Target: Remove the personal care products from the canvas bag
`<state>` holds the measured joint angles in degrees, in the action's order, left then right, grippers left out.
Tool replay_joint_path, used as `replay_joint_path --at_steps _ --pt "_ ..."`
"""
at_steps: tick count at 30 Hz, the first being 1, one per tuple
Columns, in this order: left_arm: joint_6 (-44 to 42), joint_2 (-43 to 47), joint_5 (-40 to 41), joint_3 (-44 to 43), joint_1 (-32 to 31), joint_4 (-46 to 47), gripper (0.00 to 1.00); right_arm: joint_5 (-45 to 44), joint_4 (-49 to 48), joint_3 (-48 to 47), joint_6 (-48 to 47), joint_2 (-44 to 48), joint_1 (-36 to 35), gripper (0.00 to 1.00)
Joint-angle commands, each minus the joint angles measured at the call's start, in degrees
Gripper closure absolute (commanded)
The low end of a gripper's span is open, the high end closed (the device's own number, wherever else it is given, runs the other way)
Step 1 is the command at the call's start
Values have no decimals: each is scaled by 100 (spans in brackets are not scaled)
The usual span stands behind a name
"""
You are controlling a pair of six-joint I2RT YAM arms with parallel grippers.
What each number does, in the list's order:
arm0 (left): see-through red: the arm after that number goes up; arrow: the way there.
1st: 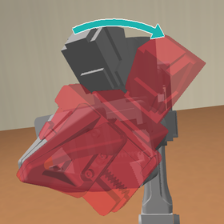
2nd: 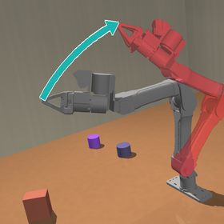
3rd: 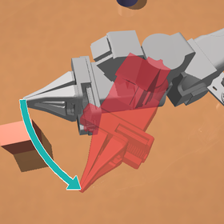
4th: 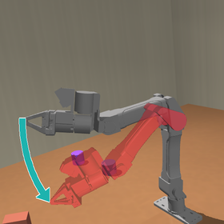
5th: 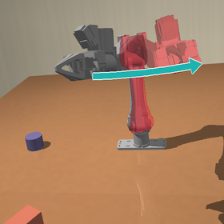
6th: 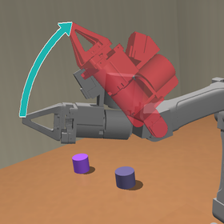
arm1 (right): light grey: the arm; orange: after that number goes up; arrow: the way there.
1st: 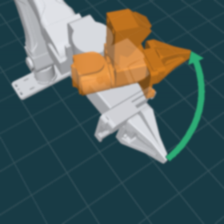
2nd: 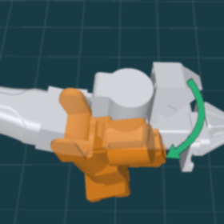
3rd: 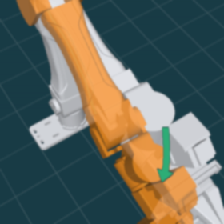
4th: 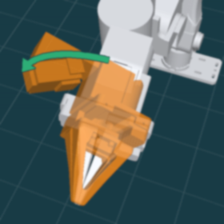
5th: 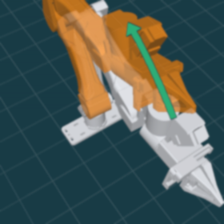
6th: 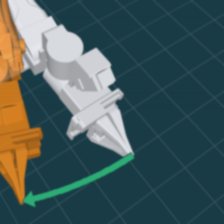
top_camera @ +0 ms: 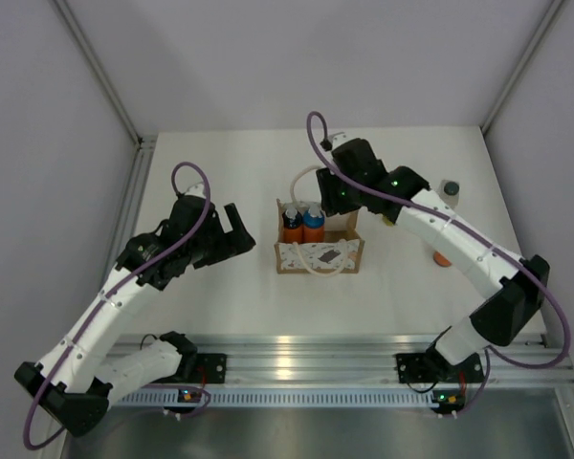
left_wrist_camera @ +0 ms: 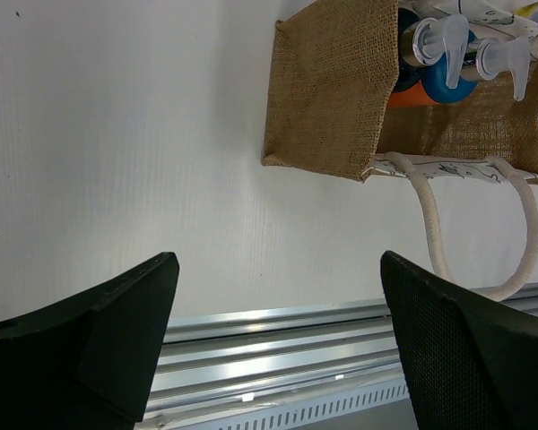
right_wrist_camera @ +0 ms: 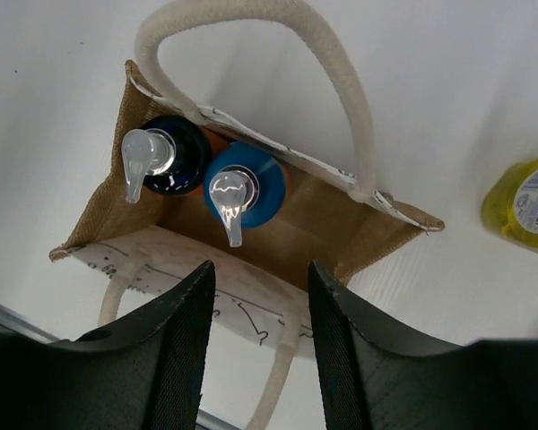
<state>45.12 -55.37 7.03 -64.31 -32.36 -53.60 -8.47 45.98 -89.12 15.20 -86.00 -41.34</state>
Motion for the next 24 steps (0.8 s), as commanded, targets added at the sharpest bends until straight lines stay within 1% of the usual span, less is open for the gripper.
replay_joint_path --at_steps 1,5,9,20,24 --pt "23 114 71 68 -16 245 1 -137 -177 -509 -61 -373 -172 56" --pt "32 185 27 129 -16 236 1 -383 -151 -720 -61 -778 -269 57" --pt "14 220 9 138 -16 236 1 -375 -133 -852 -149 -1111 -269 60" --pt "-12 264 -17 226 -16 236 2 -260 -150 -1019 -228 -1481 -278 61" --pt "-21 282 -35 244 -7 236 1 -252 -133 -1072 -255 -1587 -287 64"
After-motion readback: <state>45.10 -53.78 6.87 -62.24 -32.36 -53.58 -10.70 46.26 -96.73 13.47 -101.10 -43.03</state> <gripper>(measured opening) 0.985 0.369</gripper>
